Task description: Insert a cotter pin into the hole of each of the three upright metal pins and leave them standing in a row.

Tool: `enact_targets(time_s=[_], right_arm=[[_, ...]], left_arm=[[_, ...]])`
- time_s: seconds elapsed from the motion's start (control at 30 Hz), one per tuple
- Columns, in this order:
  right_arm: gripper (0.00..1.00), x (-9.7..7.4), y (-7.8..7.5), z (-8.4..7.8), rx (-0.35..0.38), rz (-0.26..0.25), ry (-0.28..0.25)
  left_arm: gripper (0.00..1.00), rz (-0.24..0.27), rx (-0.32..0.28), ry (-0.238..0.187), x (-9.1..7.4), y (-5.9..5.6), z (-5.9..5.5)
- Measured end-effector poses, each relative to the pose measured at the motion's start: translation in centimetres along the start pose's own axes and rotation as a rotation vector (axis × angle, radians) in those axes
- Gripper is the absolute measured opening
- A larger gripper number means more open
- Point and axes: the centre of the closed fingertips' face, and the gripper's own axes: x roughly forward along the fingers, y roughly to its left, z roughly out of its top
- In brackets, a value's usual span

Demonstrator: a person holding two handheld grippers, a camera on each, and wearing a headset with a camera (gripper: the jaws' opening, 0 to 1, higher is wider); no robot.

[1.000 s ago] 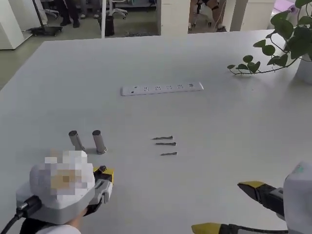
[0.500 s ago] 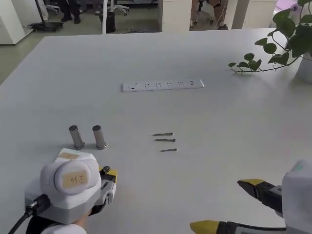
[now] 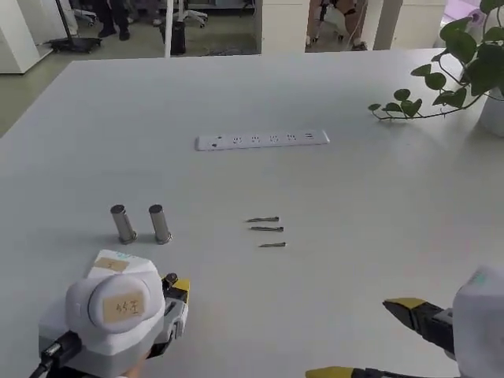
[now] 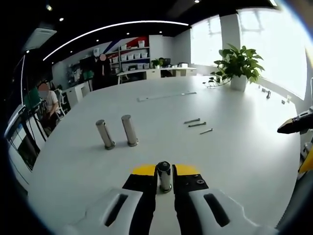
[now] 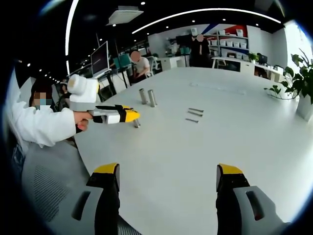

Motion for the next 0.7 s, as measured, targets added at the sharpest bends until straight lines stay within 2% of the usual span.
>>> enact_targets(time_s=[0.1, 0.23, 0.27, 0.3, 0.4, 0.43, 0.5, 0.57, 0.7], right_arm=[[0.79, 0.1, 0.2, 0.1, -0.007, 0.006, 0.000], [0.78, 0.2, 0.4, 0.1, -0.016, 0.017, 0.003], [0.79, 0.3, 0.4, 0.0, -0.017, 0.018, 0.006], [0.79, 0.4, 0.5, 0.0, -0.018, 0.022, 0.009], [0.79, 0.5, 0.7, -0.1, -0.023, 0.033, 0.017], [0.79, 0.5, 0.7, -0.1, -0.025, 0.034, 0.020], [0.79, 0.5, 0.8, -0.2, -0.023, 0.036, 0.023], [0.79, 0.6, 0.7, -0.2, -0.024, 0.035, 0.024], [0.79, 0.6, 0.8, -0.4, -0.022, 0.033, 0.030]], left_arm=[[0.28, 0.005, 0.019, -0.008, -0.3, 0.2, 0.3], [0.38, -0.039, 0.060, -0.019, -0.8, 0.3, 1.0], [0.43, -0.100, 0.067, -0.025, -0.9, -0.4, 1.3], [0.46, -0.153, 0.031, -0.048, -1.1, -0.8, 1.7], [0.56, -0.240, 0.013, -0.071, -1.9, -1.1, 2.4], [0.58, -0.277, 0.018, -0.093, -2.5, -1.3, 2.9], [0.62, -0.294, 0.008, -0.104, -3.0, -1.0, 3.3], [0.68, -0.335, -0.003, -0.090, -3.7, -0.8, 3.3], [0.77, -0.358, 0.014, -0.070, -4.6, -0.2, 3.0]])
